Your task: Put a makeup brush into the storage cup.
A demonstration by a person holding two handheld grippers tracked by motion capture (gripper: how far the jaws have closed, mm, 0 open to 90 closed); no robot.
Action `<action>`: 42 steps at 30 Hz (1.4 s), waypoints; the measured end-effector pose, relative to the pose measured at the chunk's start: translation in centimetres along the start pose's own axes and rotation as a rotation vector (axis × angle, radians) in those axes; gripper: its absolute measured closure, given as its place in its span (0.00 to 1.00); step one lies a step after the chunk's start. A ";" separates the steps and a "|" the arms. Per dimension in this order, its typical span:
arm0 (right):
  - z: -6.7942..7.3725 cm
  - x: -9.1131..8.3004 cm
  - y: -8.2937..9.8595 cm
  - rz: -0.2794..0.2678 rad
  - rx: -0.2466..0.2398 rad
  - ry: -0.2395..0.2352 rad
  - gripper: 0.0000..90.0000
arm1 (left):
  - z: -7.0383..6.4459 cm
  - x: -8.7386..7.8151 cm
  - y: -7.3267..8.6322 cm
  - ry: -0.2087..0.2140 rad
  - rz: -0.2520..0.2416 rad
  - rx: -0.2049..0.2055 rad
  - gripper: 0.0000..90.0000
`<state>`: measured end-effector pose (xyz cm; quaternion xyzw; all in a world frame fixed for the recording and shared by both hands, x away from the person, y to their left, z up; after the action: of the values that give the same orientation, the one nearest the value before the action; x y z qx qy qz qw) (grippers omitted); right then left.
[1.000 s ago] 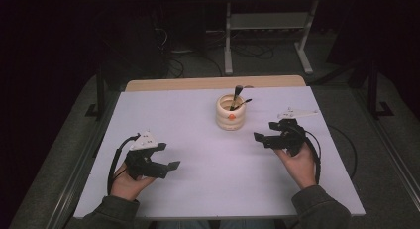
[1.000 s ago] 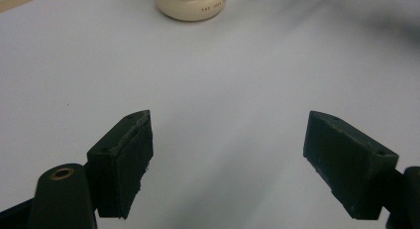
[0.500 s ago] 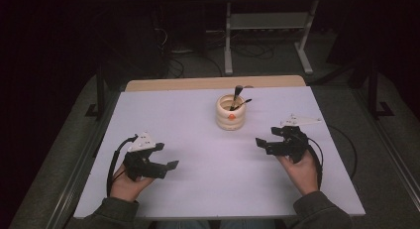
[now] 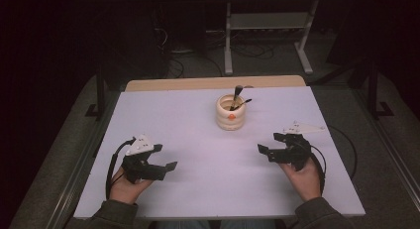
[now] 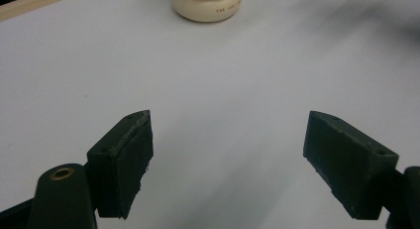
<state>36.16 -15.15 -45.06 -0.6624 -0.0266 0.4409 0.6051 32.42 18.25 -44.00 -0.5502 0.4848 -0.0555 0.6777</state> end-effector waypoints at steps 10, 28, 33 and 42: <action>0.3 -0.7 0.6 -0.013 0.001 0.008 0.20 | 0.0 -0.2 0.4 -0.001 -0.001 -0.006 0.21; 0.0 -2.3 1.8 -0.030 0.011 0.031 0.19 | -0.1 -0.6 1.1 -0.003 0.001 0.000 0.20; 0.2 -2.5 2.2 -0.025 0.008 0.032 0.19 | -0.3 -0.6 1.2 -0.001 -0.007 -0.004 0.19; 0.6 -2.7 2.7 -0.020 -0.004 0.032 0.19 | -0.5 -0.8 1.6 0.001 -0.004 -0.007 0.20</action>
<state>32.84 -16.95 -45.73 -0.6704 -0.0243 0.4241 0.6083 30.92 19.01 -44.82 -0.5535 0.4841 -0.0555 0.6754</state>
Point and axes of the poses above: each handheld gripper's, and its own axes: x roughly forward along the jaws, y roughly out of its underside, z roughly to its left, the point moved 9 cm from there along x, roughly forward along the jaws, and after that the axes turned 3 degrees about -x, right-handed, at the moved point
